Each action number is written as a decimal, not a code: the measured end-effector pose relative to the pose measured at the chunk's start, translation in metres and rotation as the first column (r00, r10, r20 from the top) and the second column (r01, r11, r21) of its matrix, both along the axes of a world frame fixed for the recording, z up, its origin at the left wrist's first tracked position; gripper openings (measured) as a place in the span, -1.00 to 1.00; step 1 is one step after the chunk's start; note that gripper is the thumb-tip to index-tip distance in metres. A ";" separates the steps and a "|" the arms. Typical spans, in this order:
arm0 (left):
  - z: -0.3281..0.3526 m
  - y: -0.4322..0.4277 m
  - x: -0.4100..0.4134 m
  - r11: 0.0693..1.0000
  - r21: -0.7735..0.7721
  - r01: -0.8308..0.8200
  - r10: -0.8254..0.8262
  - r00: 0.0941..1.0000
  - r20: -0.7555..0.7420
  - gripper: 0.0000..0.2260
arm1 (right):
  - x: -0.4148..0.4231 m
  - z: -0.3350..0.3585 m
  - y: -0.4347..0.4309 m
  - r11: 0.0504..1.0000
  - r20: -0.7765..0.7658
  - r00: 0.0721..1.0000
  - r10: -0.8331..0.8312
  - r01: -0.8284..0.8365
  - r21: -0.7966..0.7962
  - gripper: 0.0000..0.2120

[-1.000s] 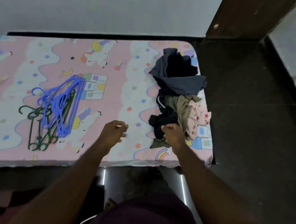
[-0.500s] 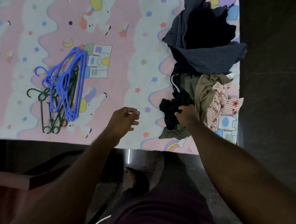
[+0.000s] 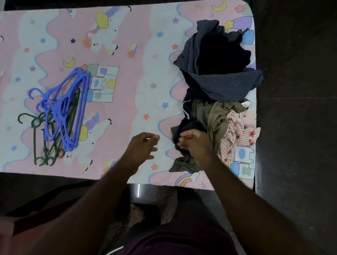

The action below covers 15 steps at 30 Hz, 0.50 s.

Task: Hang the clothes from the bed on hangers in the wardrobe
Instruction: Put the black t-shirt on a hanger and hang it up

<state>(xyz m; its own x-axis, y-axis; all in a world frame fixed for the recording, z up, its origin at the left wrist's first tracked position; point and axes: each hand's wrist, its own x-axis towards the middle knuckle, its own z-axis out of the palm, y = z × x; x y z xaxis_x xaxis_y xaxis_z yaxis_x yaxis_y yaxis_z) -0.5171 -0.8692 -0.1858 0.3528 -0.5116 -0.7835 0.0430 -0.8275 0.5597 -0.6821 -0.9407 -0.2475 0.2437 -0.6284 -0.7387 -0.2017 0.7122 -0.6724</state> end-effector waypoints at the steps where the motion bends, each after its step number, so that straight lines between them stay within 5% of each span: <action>1: 0.002 -0.006 -0.004 0.999 0.026 -0.041 0.042 0.998 -0.047 -0.67 | 0.006 0.019 0.008 0.999 0.132 0.990 0.042 -0.046 0.027 -0.88; 3: 0.002 -0.014 -0.007 0.990 0.084 -0.117 0.129 0.978 -0.163 -0.60 | 0.013 0.052 0.025 0.979 0.326 0.928 0.179 -0.201 0.035 -0.82; 5: 0.002 -0.015 -0.010 0.987 0.072 -0.142 0.153 0.969 -0.196 -0.74 | 0.016 0.073 0.037 0.952 0.390 0.879 0.273 -0.306 0.024 -0.82; 7: 0.000 -0.013 -0.008 0.988 0.045 -0.148 0.152 0.982 -0.109 -0.90 | 0.014 0.078 0.041 0.953 0.363 0.892 0.268 -0.302 0.038 -0.83; 11: 0.007 -0.010 0.001 0.987 -0.060 -0.146 0.148 0.989 0.028 -0.85 | 0.006 0.060 0.037 0.978 0.239 0.957 0.162 -0.189 0.091 -0.98; 15: 0.033 0.001 0.018 0.987 -0.145 0.069 -0.058 0.995 0.078 -0.87 | 0.001 0.030 0.020 0.981 0.044 0.998 -0.036 0.027 0.192 -0.73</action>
<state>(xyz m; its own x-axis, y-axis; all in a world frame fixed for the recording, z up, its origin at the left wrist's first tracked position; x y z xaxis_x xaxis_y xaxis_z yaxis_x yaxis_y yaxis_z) -0.4995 -0.8678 -0.1523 0.3691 -0.6431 -0.6710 -0.0525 -0.7352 0.6758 -0.6807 -0.9204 -0.2176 0.2630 -0.4842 -0.8345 -0.1485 0.8343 -0.5309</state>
